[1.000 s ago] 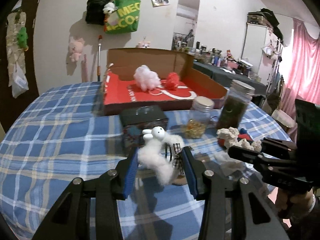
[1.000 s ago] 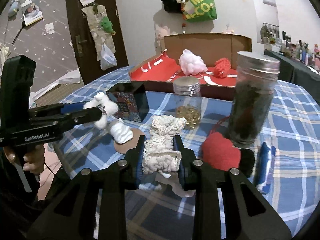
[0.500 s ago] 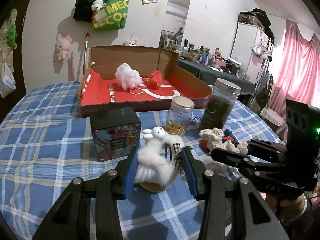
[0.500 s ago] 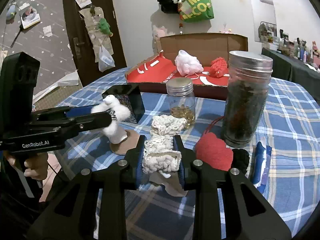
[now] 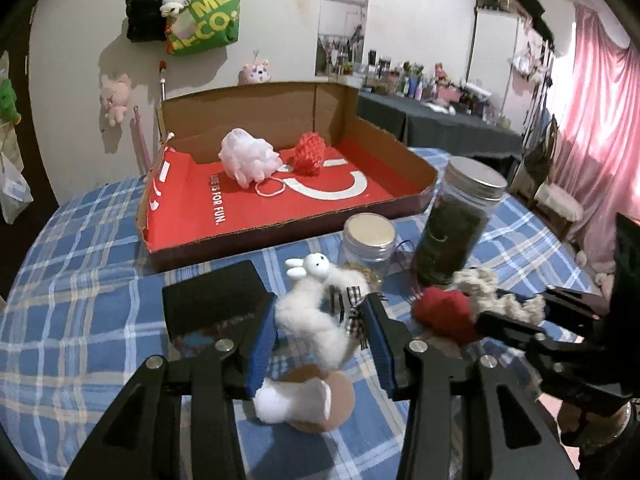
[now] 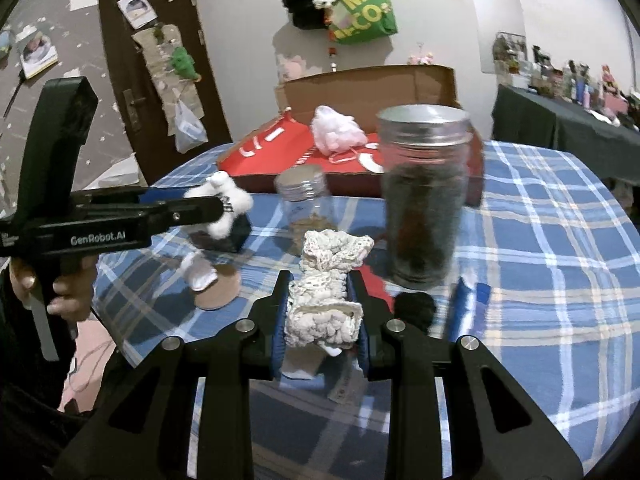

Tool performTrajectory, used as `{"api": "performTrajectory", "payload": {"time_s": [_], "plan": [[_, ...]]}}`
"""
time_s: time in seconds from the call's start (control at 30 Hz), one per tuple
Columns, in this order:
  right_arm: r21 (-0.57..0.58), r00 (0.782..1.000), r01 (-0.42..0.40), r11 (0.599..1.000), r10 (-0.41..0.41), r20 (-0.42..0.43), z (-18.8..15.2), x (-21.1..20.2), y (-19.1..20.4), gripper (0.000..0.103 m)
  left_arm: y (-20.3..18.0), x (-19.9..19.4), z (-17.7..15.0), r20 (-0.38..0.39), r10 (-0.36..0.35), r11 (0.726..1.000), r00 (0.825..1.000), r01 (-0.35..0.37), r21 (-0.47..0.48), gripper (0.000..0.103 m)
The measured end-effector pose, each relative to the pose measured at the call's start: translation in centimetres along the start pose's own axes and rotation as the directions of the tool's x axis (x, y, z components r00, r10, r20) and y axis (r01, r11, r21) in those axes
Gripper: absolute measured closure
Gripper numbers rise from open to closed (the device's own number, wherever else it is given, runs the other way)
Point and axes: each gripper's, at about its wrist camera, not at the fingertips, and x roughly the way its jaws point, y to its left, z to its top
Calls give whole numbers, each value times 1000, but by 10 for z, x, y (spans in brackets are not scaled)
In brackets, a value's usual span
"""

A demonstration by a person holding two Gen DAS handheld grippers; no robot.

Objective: Organize soft objects
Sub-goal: 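Lift and carry the plush toy and crocheted strip toward the box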

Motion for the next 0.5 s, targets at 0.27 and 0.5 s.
{"api": "performTrajectory", "payload": {"time_s": [0.27, 0.5], "plan": [[55, 999, 32, 998, -31, -19, 3, -11, -30, 77, 3, 13, 20, -92, 60, 997, 994, -55, 53, 57], [77, 997, 65, 995, -62, -43, 8, -12, -57, 77, 18, 21, 40, -134, 99, 992, 986, -88, 86, 57]]}}
